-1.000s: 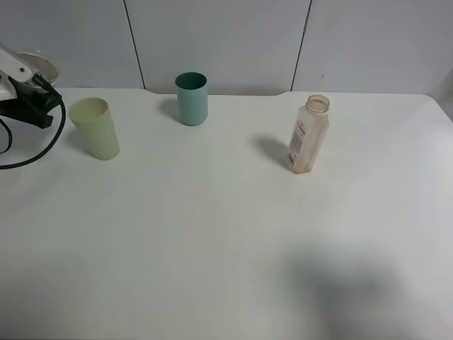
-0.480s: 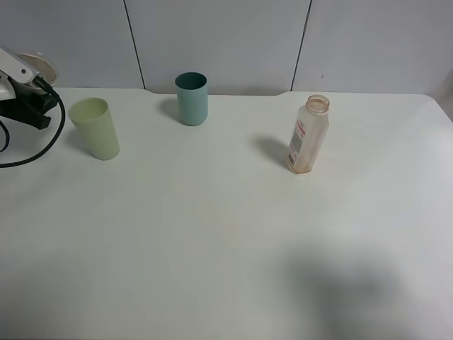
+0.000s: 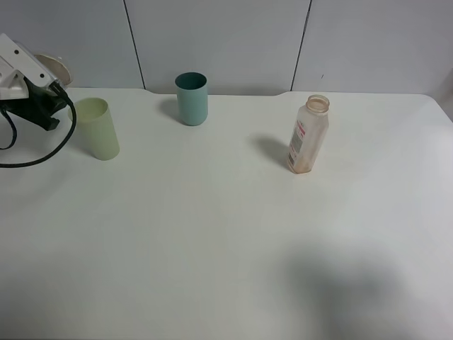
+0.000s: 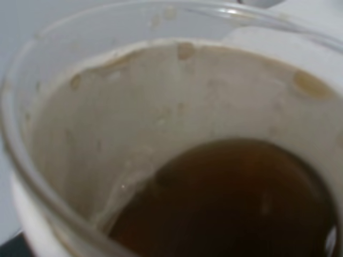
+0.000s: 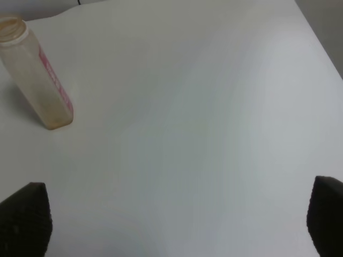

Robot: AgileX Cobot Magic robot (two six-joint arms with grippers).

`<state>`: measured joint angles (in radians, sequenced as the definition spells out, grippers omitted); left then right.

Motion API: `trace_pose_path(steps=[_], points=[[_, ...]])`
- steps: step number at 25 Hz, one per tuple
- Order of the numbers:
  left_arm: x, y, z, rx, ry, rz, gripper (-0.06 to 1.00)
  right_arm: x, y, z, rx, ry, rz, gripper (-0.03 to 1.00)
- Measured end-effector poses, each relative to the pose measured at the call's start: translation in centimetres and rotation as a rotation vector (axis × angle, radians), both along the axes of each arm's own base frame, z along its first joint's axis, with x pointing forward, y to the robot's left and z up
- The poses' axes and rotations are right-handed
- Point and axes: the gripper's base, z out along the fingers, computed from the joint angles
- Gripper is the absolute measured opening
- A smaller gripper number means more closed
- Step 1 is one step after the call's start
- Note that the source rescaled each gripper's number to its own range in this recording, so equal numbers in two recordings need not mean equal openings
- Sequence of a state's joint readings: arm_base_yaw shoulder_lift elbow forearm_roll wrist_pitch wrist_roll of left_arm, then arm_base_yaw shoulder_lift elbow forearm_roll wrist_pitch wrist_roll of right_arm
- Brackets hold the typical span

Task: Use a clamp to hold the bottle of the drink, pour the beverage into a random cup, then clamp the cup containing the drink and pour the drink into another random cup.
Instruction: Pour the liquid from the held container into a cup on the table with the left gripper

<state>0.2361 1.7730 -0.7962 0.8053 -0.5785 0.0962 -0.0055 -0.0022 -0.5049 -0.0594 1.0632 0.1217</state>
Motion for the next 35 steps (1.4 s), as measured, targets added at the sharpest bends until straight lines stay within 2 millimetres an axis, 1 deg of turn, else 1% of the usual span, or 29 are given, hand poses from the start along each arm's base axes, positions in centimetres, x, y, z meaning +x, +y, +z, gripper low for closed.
trace_pose_path(steps=[9, 17, 21, 27, 35], points=[[-0.02, 0.02, -0.05, 0.018, 0.002, -0.005, 0.0, 0.0, 0.0, 0.0, 0.0, 0.0, 0.0, 1.0], [-0.02, 0.02, -0.05, 0.091, -0.013, -0.04, 0.0, 0.0, 0.0, 0.0, 0.0, 0.0, 0.0, 1.0], [-0.02, 0.02, -0.05, 0.099, -0.015, -0.044, 0.0, 0.0, 0.0, 0.0, 0.0, 0.0, 0.0, 1.0], [-0.06, 0.0, 0.22, 0.17, -0.038, -0.076, 0.0, 0.0, 0.0, 0.0, 0.0, 0.0, 0.0, 1.0], [-0.07, -0.01, 0.28, 0.19, -0.043, -0.086, 0.0, 0.0, 0.0, 0.0, 0.0, 0.0, 0.0, 1.0]])
